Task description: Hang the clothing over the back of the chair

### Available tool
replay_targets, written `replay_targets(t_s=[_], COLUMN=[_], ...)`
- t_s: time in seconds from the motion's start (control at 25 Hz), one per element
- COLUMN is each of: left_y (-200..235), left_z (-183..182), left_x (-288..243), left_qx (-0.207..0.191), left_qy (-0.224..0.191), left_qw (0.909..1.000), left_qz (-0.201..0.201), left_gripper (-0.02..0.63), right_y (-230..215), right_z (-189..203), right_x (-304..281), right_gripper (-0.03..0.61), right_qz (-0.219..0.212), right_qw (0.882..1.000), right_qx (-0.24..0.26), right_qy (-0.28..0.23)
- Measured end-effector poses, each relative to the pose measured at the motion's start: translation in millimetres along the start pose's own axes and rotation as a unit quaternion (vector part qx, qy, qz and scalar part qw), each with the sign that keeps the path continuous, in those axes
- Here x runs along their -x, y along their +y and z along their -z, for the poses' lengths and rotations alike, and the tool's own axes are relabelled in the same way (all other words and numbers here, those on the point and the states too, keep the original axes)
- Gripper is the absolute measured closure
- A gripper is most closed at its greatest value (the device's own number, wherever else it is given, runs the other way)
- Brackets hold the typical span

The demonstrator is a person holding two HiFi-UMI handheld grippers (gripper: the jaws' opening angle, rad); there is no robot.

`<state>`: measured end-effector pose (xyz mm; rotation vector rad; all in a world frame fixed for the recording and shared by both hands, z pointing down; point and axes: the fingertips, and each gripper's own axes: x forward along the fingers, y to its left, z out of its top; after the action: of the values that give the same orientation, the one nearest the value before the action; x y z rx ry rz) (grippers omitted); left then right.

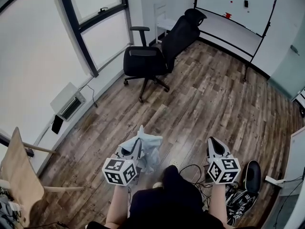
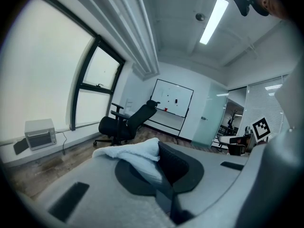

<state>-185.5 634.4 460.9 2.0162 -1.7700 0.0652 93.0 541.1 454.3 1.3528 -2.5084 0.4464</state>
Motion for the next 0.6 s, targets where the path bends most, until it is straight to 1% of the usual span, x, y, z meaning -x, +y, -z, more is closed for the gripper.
replay_targets(t_s=[0.12,0.32,0.6], left_y=[0,8,2], left_z=[-18,-41,-54], left_x=[-27,-69,-123], left_qx=[0.000,-0.001,-0.001], left_qy=[-0.005,-0.011,-0.010], left_qw=[1.0000,0.9999,0.9998], left_qz=[-0.003,-0.010,-0.019], left_gripper=[0.600,0.600,0.600], right_y=[-16,-41,-79], right_z=[-18,-37,-52], right_x=[-26,-67,-108], right_gripper=[0.578,0.578,0.578], right_qz=[-0.005,-0.010,-0.016], right_qw=[1.000,1.000,1.000], right_qx=[0.003,0.005,0.002], right_qy=[-0.002,-0.005,0.003])
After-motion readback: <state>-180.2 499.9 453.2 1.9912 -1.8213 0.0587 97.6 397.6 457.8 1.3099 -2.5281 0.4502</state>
